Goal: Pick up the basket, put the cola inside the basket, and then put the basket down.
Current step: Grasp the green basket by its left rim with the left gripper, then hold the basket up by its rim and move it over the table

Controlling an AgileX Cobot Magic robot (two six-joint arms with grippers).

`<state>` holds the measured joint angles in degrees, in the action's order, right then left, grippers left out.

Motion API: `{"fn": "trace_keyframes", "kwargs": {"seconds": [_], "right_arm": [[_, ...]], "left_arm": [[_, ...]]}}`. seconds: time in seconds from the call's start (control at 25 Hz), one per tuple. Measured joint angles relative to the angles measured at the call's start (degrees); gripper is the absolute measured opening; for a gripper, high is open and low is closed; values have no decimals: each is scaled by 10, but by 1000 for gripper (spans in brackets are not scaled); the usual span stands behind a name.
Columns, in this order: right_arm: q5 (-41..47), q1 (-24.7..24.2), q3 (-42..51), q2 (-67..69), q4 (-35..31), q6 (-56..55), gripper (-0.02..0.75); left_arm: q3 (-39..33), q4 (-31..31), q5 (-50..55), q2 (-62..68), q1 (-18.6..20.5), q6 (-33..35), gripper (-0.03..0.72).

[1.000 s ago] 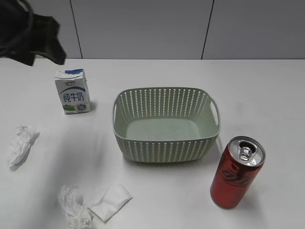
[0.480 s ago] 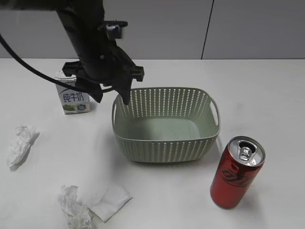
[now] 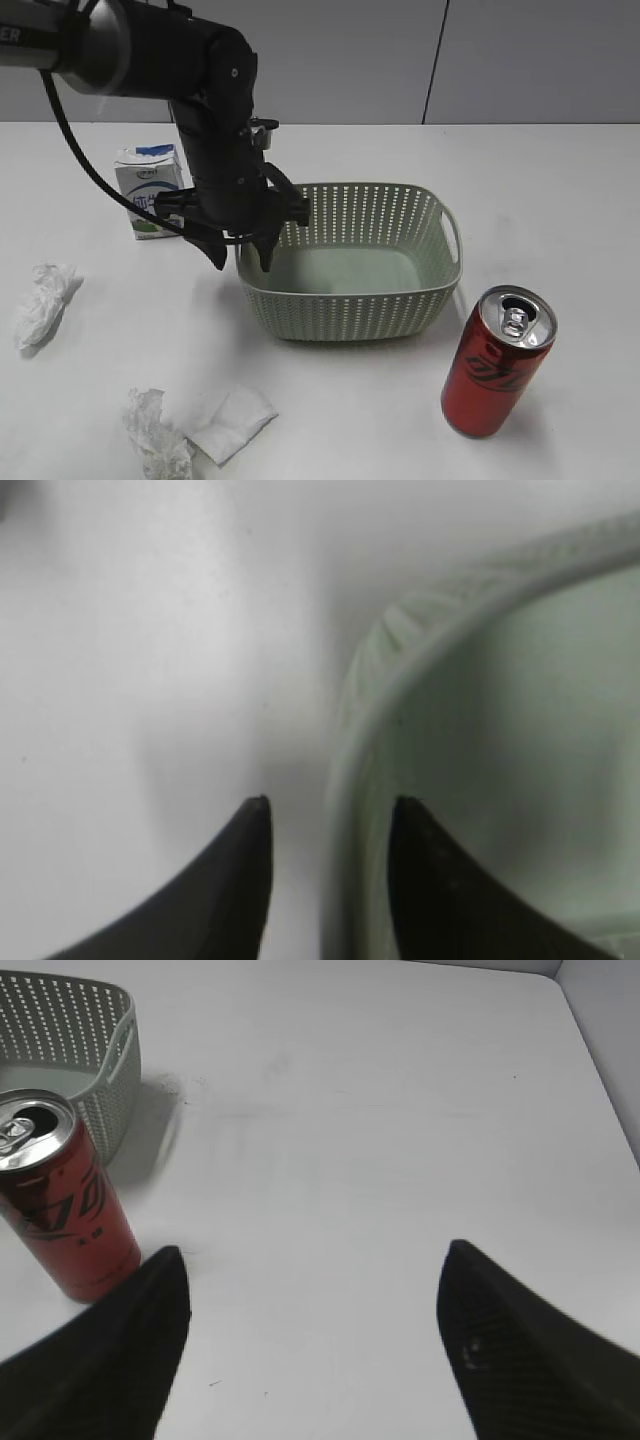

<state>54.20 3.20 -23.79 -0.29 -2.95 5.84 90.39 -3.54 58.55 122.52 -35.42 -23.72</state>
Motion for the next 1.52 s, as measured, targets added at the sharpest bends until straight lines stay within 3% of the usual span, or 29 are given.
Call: {"fn": "trace_keyframes", "kwargs": {"seconds": [0.12,0.24,0.56,0.72,0.92,1.12,1.36,1.52], "right_arm": [[0,0,0,0,0,1,585],[0,0,0,0,0,1,585],[0,0,0,0,0,1,585],[0,0,-2,0,-13,0,585],[0,0,-54,47,-76,0,585],[42,0,-136,187,-172,92,585],[105,0,-225,403,-228,183,580],[126,0,-270,533,-264,214,531]], "left_arm": [[2,-2,0,0,0,-7,83],[4,-10,-2,-1,0,-24,6],[4,-11,28,-57,20,-26,-3],[-1,-22,61,-96,47,21,-3],[-99,-51,19,-159,67,49,-3],[-205,-72,-38,-214,79,115,-3],[-212,-85,-64,-215,79,144,-3],[-212,-94,-82,-215,79,148,-3]]}}
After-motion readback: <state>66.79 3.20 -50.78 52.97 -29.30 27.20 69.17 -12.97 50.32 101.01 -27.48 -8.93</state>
